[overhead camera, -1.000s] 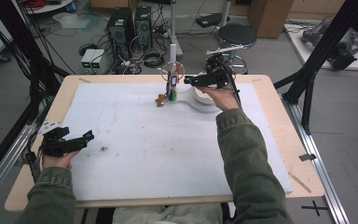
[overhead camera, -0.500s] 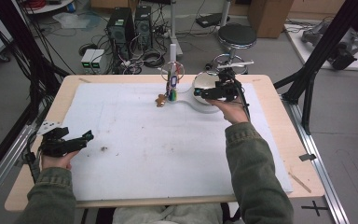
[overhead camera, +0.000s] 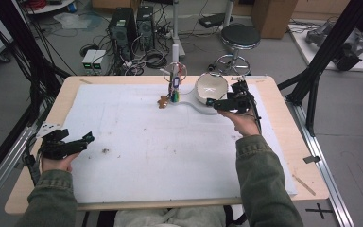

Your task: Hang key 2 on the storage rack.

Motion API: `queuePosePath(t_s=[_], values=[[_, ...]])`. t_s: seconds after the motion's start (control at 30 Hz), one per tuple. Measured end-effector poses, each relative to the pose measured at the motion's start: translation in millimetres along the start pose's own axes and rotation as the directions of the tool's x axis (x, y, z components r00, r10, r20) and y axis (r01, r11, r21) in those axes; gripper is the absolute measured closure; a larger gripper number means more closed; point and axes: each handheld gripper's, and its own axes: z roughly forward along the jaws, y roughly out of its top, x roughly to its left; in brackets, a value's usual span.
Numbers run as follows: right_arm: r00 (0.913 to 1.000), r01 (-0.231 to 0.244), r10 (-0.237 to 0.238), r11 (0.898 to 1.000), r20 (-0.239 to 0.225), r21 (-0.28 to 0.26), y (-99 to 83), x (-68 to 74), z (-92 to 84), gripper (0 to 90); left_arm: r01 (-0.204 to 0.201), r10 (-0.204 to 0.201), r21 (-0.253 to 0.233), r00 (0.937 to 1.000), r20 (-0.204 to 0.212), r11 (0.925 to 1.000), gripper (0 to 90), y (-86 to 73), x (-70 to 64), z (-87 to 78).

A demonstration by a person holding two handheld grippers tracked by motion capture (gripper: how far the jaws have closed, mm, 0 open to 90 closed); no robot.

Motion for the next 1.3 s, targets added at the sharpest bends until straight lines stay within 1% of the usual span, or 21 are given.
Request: queuePosePath(t_s=[0.3,0.4,0.5,0.63,0.73,0.83,0.87,0.93,1.1,1.17,1.2,1.3], values=[[0.9998,-0.01,0.011,1.0,0.014,-0.023,-18.6,-8.4,-8.5,0.7,-0.003,0.003,-0.009,0.9999,-0.011,1.0,1.7,0.0,0.3,-1.8],[0.9997,-0.015,0.016,1.0,0.018,-0.023,-24.5,-10.6,-10.9,0.7,0.001,-0.002,-0.018,0.9999,-0.011,0.9998,1.7,-0.1,-0.1,-2.0],[0.9997,-0.009,0.009,1.0,0.024,-0.017,-31.2,-11.6,-11.6,0.7,-0.006,0.006,-0.015,0.9999,-0.014,0.9999,1.7,-0.2,-0.2,-2.7],[0.9994,0.005,-0.004,1.0,0.036,-0.014,-41.7,-10.7,-12.8,0.7,0.0,0.0,-0.024,0.9999,-0.017,0.9997,1.7,-0.3,-0.4,-3.4],[0.999,0.001,0.001,0.999,0.044,-0.032,-49.7,-9.8,-14.8,0.7,0.0,-0.001,-0.03,0.9998,-0.021,0.9996,1.7,-0.2,0.1,-4.5],[0.9992,0.0,0.002,0.999,0.039,-0.05,-56.3,-9.3,-17.6,0.7,-0.004,0.003,-0.033,0.9996,-0.027,0.9994,1.7,-0.1,0.3,-5.0],[0.9997,0.003,-0.001,0.998,0.025,-0.07,-58.8,-8.3,-19.7,0.7,-0.002,0.001,-0.033,0.9997,-0.026,0.9994,1.7,-0.2,0.3,-4.8],[0.9998,0.004,-0.002,0.995,0.021,-0.096,-63.0,-7.4,-22.7,0.7,-0.003,0.002,-0.033,0.9997,-0.025,0.9994,1.7,-0.1,0.3,-4.9],[0.9986,0.004,0.003,0.992,0.053,-0.126,-75.4,-7.4,-27.3,0.7,-0.004,0.002,-0.041,0.9995,-0.031,0.9991,1.7,-0.1,0.2,-5.7],[0.9984,0.012,-0.003,0.986,0.057,-0.167,-83.1,-7.8,-29.0,0.7,-0.004,0.003,-0.04,0.9995,-0.03,0.9992,1.7,-0.2,0.3,-5.8],[0.9983,0.012,-0.002,0.985,0.058,-0.175,-86.6,-8.0,-29.6,0.7,-0.004,0.003,-0.041,0.9995,-0.03,0.9992,1.7,-0.2,0.2,-5.7],[0.9964,0.03,-0.014,0.98,0.083,-0.195,-94.7,-7.4,-31.8,0.7,-0.008,0.007,-0.041,0.9995,-0.032,0.9991,1.7,-0.2,0.1,-6.1]])
